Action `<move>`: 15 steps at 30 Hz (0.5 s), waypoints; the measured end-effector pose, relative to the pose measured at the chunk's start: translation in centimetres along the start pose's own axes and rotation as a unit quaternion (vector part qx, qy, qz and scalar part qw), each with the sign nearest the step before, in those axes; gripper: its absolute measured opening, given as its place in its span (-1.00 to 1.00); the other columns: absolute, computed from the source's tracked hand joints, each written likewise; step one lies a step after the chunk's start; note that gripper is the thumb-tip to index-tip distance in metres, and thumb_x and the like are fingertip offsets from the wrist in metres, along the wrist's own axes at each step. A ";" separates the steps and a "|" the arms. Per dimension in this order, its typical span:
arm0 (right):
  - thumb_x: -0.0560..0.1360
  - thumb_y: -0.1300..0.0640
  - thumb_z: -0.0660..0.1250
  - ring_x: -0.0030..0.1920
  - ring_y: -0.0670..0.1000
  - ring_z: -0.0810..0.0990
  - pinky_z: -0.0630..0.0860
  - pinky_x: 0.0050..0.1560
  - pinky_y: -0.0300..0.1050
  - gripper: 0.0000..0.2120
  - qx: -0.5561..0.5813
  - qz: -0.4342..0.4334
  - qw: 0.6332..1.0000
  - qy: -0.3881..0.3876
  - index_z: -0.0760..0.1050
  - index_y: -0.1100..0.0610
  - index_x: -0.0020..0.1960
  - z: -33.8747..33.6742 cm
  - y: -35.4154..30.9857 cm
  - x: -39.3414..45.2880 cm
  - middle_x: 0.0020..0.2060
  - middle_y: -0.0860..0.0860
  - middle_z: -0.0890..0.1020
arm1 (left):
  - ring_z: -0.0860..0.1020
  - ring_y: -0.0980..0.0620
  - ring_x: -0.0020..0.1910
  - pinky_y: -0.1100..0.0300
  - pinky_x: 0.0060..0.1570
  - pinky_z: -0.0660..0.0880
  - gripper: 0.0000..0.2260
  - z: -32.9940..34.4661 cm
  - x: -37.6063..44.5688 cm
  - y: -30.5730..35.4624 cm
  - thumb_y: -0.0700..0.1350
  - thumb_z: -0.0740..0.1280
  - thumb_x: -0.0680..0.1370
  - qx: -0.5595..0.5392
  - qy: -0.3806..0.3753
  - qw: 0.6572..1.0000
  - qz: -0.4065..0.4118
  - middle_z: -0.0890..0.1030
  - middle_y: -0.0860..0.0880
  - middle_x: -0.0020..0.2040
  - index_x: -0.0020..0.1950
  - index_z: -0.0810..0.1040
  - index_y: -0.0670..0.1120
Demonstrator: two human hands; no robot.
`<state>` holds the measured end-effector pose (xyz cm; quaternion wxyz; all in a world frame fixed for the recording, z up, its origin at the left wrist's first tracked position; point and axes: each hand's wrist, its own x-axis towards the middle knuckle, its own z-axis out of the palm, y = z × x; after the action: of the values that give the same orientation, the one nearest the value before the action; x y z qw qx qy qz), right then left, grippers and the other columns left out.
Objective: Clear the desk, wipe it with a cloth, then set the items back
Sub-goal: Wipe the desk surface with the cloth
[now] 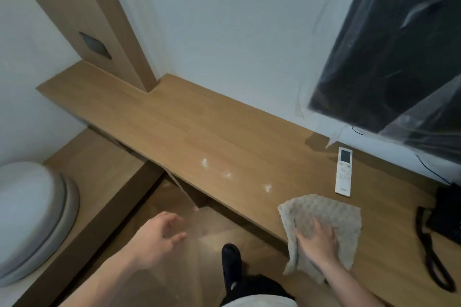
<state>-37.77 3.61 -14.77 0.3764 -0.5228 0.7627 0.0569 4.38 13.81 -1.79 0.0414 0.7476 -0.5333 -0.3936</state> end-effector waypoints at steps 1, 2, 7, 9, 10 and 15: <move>0.46 -0.57 0.13 0.64 0.20 0.02 0.17 0.58 0.23 -0.07 -0.006 0.025 1.000 0.003 -0.01 -0.16 0.67 0.3 -0.3 0.6 0.67 0.04 0.03 | 0.57 0.24 0.11 0.25 0.20 0.52 -0.77 -1.0 0.8 -0.9 0.22 0.44 0.54 0.015 0.002 1.000 -0.013 0.55 0.26 0.18 0.16 0.53 0.25; 0.43 -0.61 0.09 0.63 0.23 0.05 0.21 0.55 0.23 -0.04 -0.024 0.044 0.999 0.009 -0.07 -0.20 0.67 0.6 -0.6 1.2 0.67 0.05 0.01 | 0.57 0.23 0.10 0.26 0.19 0.52 -0.77 -2.0 1.8 -1.7 0.22 0.44 0.54 0.029 0.002 0.999 -0.024 0.54 0.25 0.18 0.15 0.51 0.25; 0.39 -0.61 0.14 0.49 0.28 0.18 0.32 0.44 0.20 -0.12 -0.077 0.065 0.992 0.069 0.00 -0.29 0.59 1.9 -1.2 3.2 0.54 0.13 0.10 | 0.55 0.14 0.16 0.24 0.23 0.47 -0.76 -5.2 6.3 -4.0 0.15 0.42 0.58 0.077 -0.016 0.995 -0.061 0.54 0.10 0.25 0.21 0.53 0.16; 0.39 -0.56 0.23 0.45 0.27 0.23 0.30 0.44 0.18 -0.21 -0.073 0.074 0.992 0.075 0.12 -0.30 0.52 2.4 -1.2 3.9 0.50 0.12 0.18 | 0.52 0.10 0.27 0.25 0.31 0.42 -0.66 -5.7 8.2 -4.6 0.15 0.40 0.59 0.096 -0.033 0.992 -0.071 0.49 0.06 0.35 0.32 0.54 0.09; 0.39 -0.49 0.34 0.41 0.28 0.30 0.32 0.42 0.18 -0.27 -0.058 0.074 0.991 0.093 0.26 -0.27 0.47 2.8 -1.2 4.3 0.46 0.13 0.26 | 0.49 0.08 0.33 0.24 0.35 0.40 -0.62 -6.1 9.1 -4.8 0.16 0.39 0.60 0.104 -0.043 0.991 -0.073 0.45 0.05 0.40 0.37 0.52 0.06; 0.34 0.18 0.63 0.03 0.32 0.57 0.48 0.18 0.23 -0.65 0.009 0.049 0.985 0.168 0.68 0.13 0.10 4.2 -1.6 3.7 0.05 0.27 0.57 | 0.36 -0.05 0.51 0.12 0.49 0.34 -0.47 -8.5 15.0 -6.2 0.14 0.36 0.62 0.144 -0.075 0.983 -0.088 0.27 -0.03 0.58 0.54 0.38 -0.01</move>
<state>-34.91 2.09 -19.61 0.2448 -0.4836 0.8401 -0.0206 16.25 0.98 -7.09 -0.1423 0.7580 -0.5182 -0.3697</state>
